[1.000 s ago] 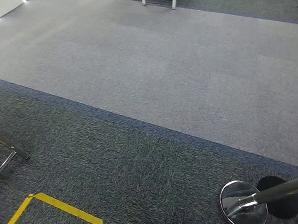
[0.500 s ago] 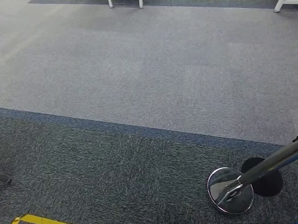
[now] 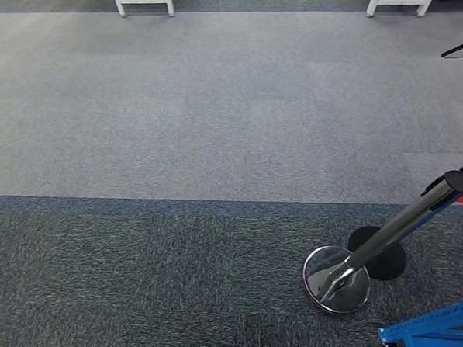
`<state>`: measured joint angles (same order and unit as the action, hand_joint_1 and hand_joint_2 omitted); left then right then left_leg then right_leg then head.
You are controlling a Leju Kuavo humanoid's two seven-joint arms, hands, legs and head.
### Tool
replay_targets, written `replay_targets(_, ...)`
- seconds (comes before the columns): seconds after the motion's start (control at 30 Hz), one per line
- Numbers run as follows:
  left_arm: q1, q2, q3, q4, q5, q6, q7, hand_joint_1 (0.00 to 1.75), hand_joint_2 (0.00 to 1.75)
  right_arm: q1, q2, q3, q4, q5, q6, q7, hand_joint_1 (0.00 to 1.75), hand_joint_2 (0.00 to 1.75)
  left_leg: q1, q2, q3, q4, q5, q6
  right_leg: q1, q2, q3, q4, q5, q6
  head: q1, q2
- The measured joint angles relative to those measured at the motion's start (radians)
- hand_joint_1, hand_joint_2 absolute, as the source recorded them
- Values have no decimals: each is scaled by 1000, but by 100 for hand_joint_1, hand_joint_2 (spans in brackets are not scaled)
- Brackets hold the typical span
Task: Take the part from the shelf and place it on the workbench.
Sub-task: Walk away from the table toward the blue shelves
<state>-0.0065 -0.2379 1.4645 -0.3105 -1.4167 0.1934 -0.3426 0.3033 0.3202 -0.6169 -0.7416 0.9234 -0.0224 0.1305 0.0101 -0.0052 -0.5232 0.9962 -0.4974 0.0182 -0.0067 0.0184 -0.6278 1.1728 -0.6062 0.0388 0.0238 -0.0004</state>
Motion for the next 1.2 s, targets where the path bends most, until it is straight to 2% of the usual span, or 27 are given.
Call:
replay_targets(0.03, 1, 0, 0, 0, 0, 0, 0, 0, 0, -1, -1, -1, 1, 1, 1, -1, 0, 0, -2, 15, -1, 0, 0, 1, -1, -8, -33, 68, -29, 3, 0, 0)
replay_targets(0.07, 2, 0, 0, 0, 0, 0, 0, 0, 0, -2, -1, -3, 2, 1, 1, -1, 0, 0, -4, 30, -2, 0, -1, 2, -1, -10, -53, 112, -42, 4, 0, 0)
replay_targets(0.1, 2, 0, 0, 0, -1, 0, 0, 0, 0, -1, -1, -5, 4, 1, 1, -1, 0, 0, -5, 43, -2, 0, -2, 2, -2, -11, -56, 121, -36, 4, 0, 0)
replay_targets(0.13, 1, 0, 0, 0, -1, 0, 0, 0, 0, -1, -1, -6, 5, 2, 1, -1, 0, 0, -6, 55, -2, 0, -2, 2, -2, -15, -36, 86, -11, 3, 0, 0)
replay_targets(0.17, 0, 0, 0, 0, -1, 0, 0, 0, 0, -1, -1, -8, 6, 3, 1, -1, 0, 0, -7, 66, 0, 0, -3, 1, -1, -25, 2, 19, 23, 0, 0, 0)
replay_targets(0.23, -1, 0, 0, 0, -1, 0, 0, 0, 0, -3, -2, -8, 8, 5, 1, -1, 0, 0, -9, 83, 6, 0, -6, -5, 3, -64, 80, -123, 71, -10, -1, 0)
replay_targets(0.27, -1, 0, 0, 0, -2, 0, 0, 0, 0, -5, -2, -9, 8, 7, 1, -2, 0, 0, -9, 90, 8, 0, -7, -9, 6, -79, 101, -163, 81, -14, -1, 0)
replay_targets(0.3, -1, 0, 0, 0, -2, 0, 0, 0, 0, -7, -3, -11, 9, 10, 1, -3, 0, 0, -9, 97, 11, 0, -8, -14, 9, -84, 106, -179, 82, -19, -1, 0)
replay_targets(0.37, -4, -1, 0, 1, -5, 0, 0, 0, 0, -9, -3, -20, 13, 19, 1, -6, 0, 0, -6, 109, 15, -1, -9, -27, 12, -67, 102, -180, 88, -28, 1, 0)
replay_targets(0.43, -6, -2, 0, 2, -8, 0, 0, 0, 0, -10, -3, -30, 17, 28, 1, -10, 0, 0, -3, 87, 11, 17, -27, -40, 9, -50, 106, -187, 96, -39, -2, 0)
replay_targets(0.47, -6, -2, 0, 2, -8, 0, 0, 0, 0, -11, -3, -33, 19, 31, 2, -12, 0, 0, -2, 66, -3, 53, -53, -45, 6, -41, 109, -190, 100, -44, -4, 0)
replay_targets(0.5, -5, -1, 0, 3, -9, 0, 0, 0, 0, -14, -3, -35, 21, 33, 2, -14, 0, 0, -1, 43, -27, 108, -86, -48, 5, -31, 110, -191, 103, -47, -6, 0)
replay_targets(0.57, -1, 0, 0, 3, -9, 0, 0, 0, 0, -21, -3, -41, 25, 35, 2, -15, 0, 0, 0, 22, -85, 234, -144, -49, 6, -8, 108, -190, 104, -50, -8, 0)
replay_targets(0.6, 0, 0, 0, 3, -9, 0, 0, 0, 0, -23, -3, -45, 27, 35, 2, -16, 0, 0, 0, 19, -101, 267, -147, -48, 6, 5, 108, -190, 104, -51, -8, 0)
replay_targets(0.63, 1, 0, 0, 3, -9, 0, 0, 0, 0, -24, -3, -49, 29, 36, 2, -16, 0, 0, 0, 16, -102, 265, -130, -46, 7, 19, 110, -190, 104, -51, -8, 0)
replay_targets(0.67, 1, 0, 0, 3, -10, 0, 0, 0, 0, -24, -3, -53, 30, 37, 2, -16, 0, 0, 0, 10, -87, 227, -95, -43, 7, 33, 112, -190, 104, -51, -8, 0)
replay_targets(0.73, 0, 2, 0, 3, -10, 0, 0, 0, 0, -25, -3, -56, 34, 38, 2, -16, 0, 0, 0, -30, -36, 104, -20, -35, 7, 58, 114, -187, 103, -47, -8, 0)
replay_targets(0.8, 0, 3, 0, 4, -11, 0, 0, 0, 0, -28, -4, -57, 37, 40, 2, -17, 0, 0, 2, -67, -3, 20, 2, -28, 7, 80, 107, -181, 102, -38, -8, 0)
replay_targets(0.87, -1, 4, 0, 4, -12, 0, 0, 0, 0, -30, -5, -61, 40, 41, 2, -18, 0, 0, 1, -64, 3, 1, -7, -22, 4, 100, 93, -179, 103, -24, -9, 0)
replay_targets(0.9, -1, 4, 0, 5, -13, 0, 0, 0, 0, -29, -5, -64, 42, 41, 2, -18, 0, 0, 1, -53, 4, 0, -5, -16, 2, 96, 87, -175, 101, -19, -9, 0)
replay_targets(0.97, -2, 4, 0, 5, -13, 0, 0, 0, 0, -30, -6, -71, 45, 43, 2, -18, 0, 0, 2, -29, 7, -8, -1, -3, 2, 53, 60, -127, 69, -10, -3, 0)
replay_targets(1.03, -1, 4, 0, 5, -13, 0, 0, 0, 0, -34, -8, -73, 46, 44, 2, -19, 0, 0, -1, -1, 7, -10, -2, 4, 3, 2, 0, -4, 2, -4, 2, 0)
replay_targets(1.07, 1, 4, 0, 5, -13, 0, 0, 0, 0, -36, -8, -73, 47, 44, 2, -19, 0, 0, -3, 14, 7, -10, -3, 5, 2, -6, -33, 62, -26, -1, 2, 0)
replay_targets(1.1, 1, 5, 0, 5, -13, 0, 0, 0, 0, -36, -9, -74, 48, 44, 3, -19, 0, 0, -4, 30, 7, -10, -5, 6, 2, -9, -54, 104, -36, 1, 2, 0)
replay_targets(1.13, 1, 5, 0, 5, -13, 0, 0, 0, 0, -36, -9, -74, 49, 44, 3, -18, 0, 0, -4, 43, 7, -10, -6, 6, 1, -11, -55, 108, -27, 2, 2, 0)
replay_targets(1.17, 1, 5, 0, 5, -13, 0, 0, 0, 0, -36, -10, -75, 50, 44, 2, -18, 0, 0, -5, 55, 9, -10, -8, 4, 1, -16, -35, 71, -1, 2, 2, 0)
replay_targets(1.2, 0, 5, 0, 5, -13, 0, 0, 0, 0, -36, -10, -75, 51, 44, 3, -18, 0, 0, -5, 66, 13, -9, -10, 2, 1, -29, 2, 3, 36, 0, 2, 0)
